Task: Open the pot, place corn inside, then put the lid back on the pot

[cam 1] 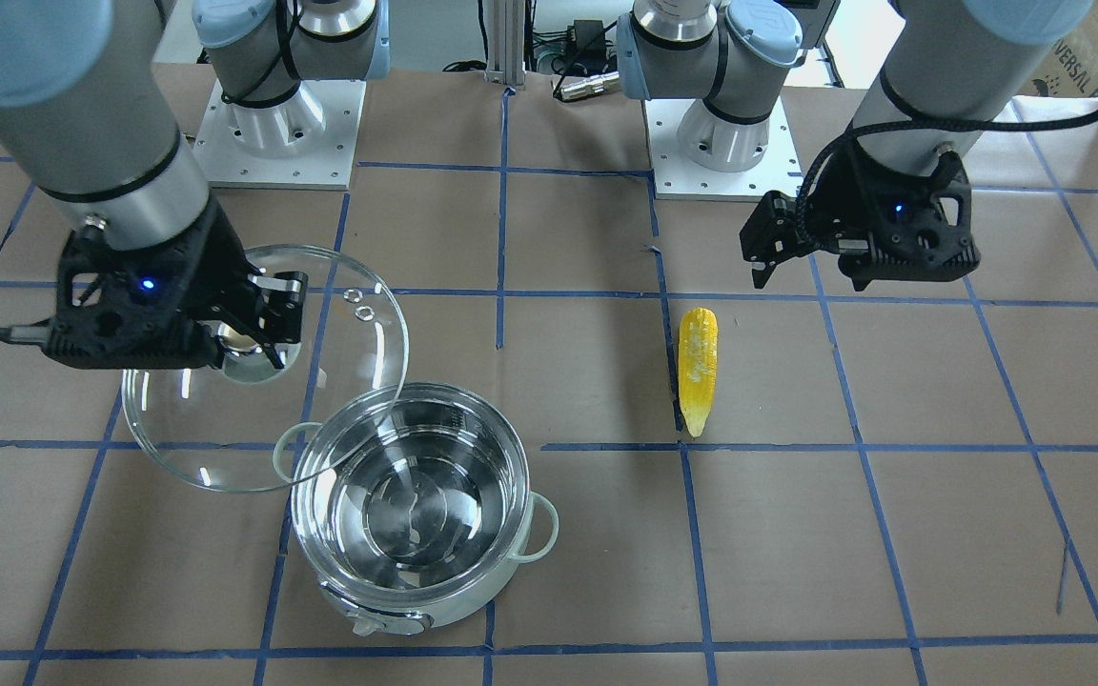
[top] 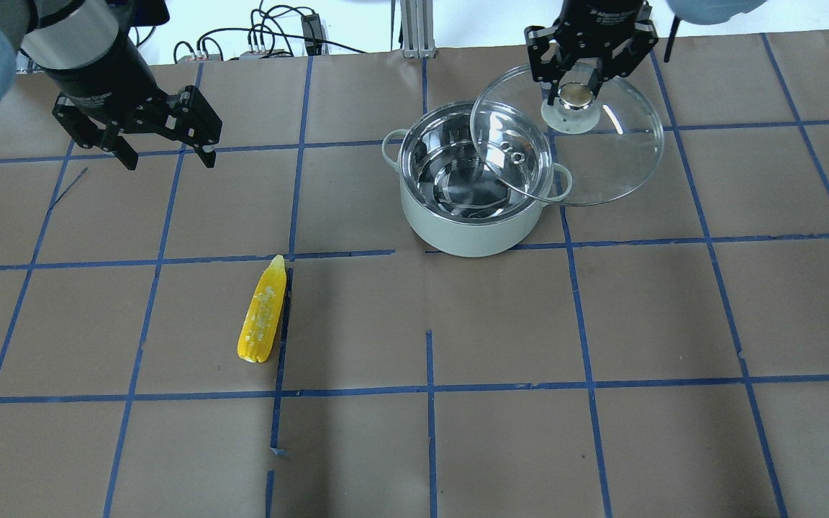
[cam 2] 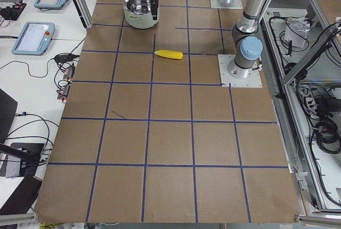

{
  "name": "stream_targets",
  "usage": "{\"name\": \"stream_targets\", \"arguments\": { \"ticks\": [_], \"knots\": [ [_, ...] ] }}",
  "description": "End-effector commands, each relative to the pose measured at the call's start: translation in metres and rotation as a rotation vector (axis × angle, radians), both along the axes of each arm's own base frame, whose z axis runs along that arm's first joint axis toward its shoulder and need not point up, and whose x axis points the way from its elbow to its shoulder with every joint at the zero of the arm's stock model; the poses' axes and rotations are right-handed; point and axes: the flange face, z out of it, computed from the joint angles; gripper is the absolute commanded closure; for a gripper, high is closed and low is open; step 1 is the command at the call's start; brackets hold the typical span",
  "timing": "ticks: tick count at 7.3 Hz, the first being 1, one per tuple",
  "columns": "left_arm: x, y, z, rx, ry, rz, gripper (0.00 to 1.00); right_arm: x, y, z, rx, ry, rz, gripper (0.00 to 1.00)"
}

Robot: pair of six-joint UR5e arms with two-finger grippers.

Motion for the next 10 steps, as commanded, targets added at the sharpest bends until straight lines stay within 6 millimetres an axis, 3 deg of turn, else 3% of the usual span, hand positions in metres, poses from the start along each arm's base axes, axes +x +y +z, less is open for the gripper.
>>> {"name": "stream_targets", "arguments": {
  "ticks": [1, 3, 6, 8, 9, 10],
  "knots": [
    [0.0, 0.012, -0.067, 0.076, 0.008, -0.041, 0.0, -0.025, 0.023, 0.016, 0.017, -0.007, -0.016, 0.7],
    [0.005, 0.042, -0.143, 0.118, 0.015, -0.096, 0.0, -0.026, 0.052, 0.006, 0.015, -0.007, -0.016, 0.7],
    [0.003, 0.076, -0.257, 0.02, 0.008, -0.095, 0.0, -0.03, 0.059, -0.005, 0.029, -0.006, -0.02, 0.7],
    [0.002, 0.076, -0.287, 0.047, 0.016, -0.094, 0.0, -0.031, 0.058, -0.005, 0.029, -0.007, -0.023, 0.7],
    [-0.003, 0.085, -0.293, 0.066, 0.021, -0.098, 0.0, -0.032, 0.058, -0.005, 0.029, -0.007, -0.024, 0.69],
    [-0.003, 0.088, -0.287, 0.057, 0.012, -0.101, 0.0, -0.031, 0.058, -0.005, 0.029, -0.007, -0.023, 0.69]
  ]
}}
